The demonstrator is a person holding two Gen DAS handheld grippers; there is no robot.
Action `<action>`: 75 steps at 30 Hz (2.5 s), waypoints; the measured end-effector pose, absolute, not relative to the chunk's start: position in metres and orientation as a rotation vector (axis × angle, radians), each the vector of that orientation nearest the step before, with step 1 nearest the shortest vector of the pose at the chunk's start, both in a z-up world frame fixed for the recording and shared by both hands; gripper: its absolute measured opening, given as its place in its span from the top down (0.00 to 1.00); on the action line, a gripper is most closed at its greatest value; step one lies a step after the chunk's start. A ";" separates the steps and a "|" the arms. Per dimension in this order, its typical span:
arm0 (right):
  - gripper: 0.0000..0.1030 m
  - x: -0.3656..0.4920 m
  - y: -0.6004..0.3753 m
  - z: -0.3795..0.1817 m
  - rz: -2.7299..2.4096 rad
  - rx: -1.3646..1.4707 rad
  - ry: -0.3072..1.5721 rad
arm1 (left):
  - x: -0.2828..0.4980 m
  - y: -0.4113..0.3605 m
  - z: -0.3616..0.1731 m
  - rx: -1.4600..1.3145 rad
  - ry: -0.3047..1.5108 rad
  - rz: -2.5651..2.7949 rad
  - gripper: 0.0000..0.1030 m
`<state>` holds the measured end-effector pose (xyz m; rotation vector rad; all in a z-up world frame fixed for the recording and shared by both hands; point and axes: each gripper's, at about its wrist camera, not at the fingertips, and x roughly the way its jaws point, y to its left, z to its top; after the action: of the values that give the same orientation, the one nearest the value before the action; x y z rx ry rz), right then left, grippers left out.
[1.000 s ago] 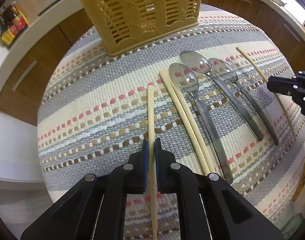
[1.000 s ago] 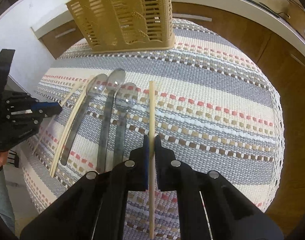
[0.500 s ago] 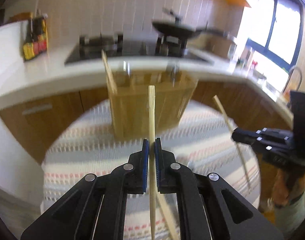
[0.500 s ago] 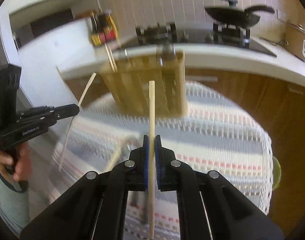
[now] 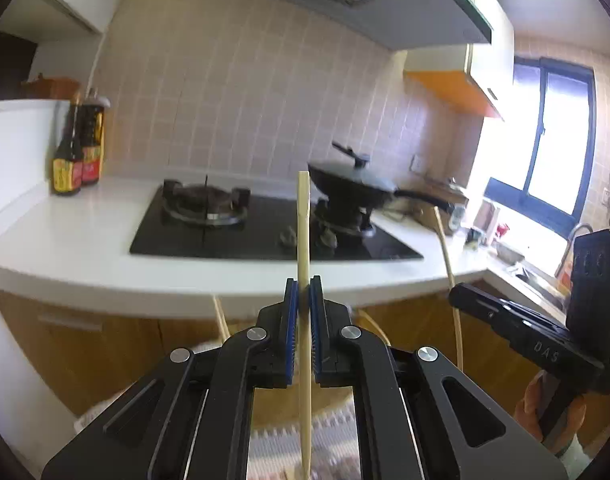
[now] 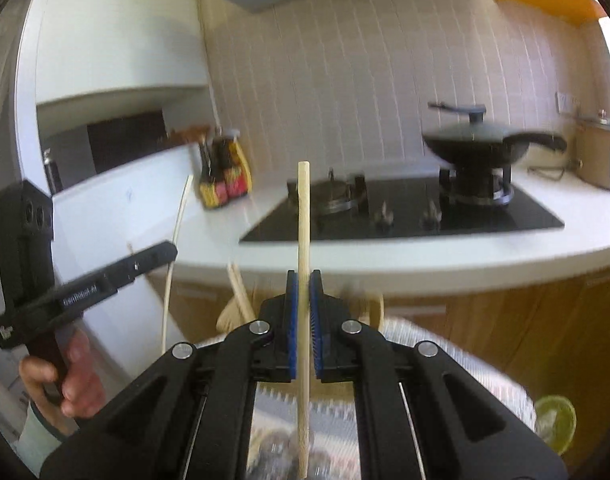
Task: Organize utensils
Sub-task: 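Lift both chopsticks over the tan caddy and open both grippers to drop them, then move both grippers back down over the remaining spoons and chopstick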
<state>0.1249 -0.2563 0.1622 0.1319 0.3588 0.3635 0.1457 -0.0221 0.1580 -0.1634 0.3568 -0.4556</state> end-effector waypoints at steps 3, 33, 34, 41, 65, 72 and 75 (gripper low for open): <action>0.96 0.145 -0.254 0.166 0.338 0.144 0.315 | 0.157 -0.019 0.162 -0.180 0.306 -0.446 0.96; 0.93 0.198 -0.242 0.093 0.153 0.033 0.110 | 0.218 -0.022 0.099 -0.158 0.156 -0.307 0.83; 0.92 0.193 -0.243 0.093 0.158 0.031 0.117 | 0.216 -0.020 0.097 -0.165 0.159 -0.306 0.75; 0.92 0.154 -0.254 0.087 0.207 0.025 0.254 | 0.191 0.001 0.094 -0.191 0.218 -0.319 0.54; 0.92 0.059 -0.260 0.016 0.256 0.108 0.823 | 0.064 0.010 0.051 -0.096 0.549 -0.459 0.24; 0.73 0.043 -0.252 0.010 0.294 0.134 0.846 | 0.056 0.023 0.032 -0.153 0.623 -0.483 0.20; 0.51 0.035 -0.252 0.011 0.297 0.147 0.822 | 0.053 0.023 0.028 -0.154 0.639 -0.488 0.20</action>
<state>0.0347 -0.2523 0.0109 0.1473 0.8222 0.2968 0.0533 0.0230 0.0280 -0.1539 0.6393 -0.4883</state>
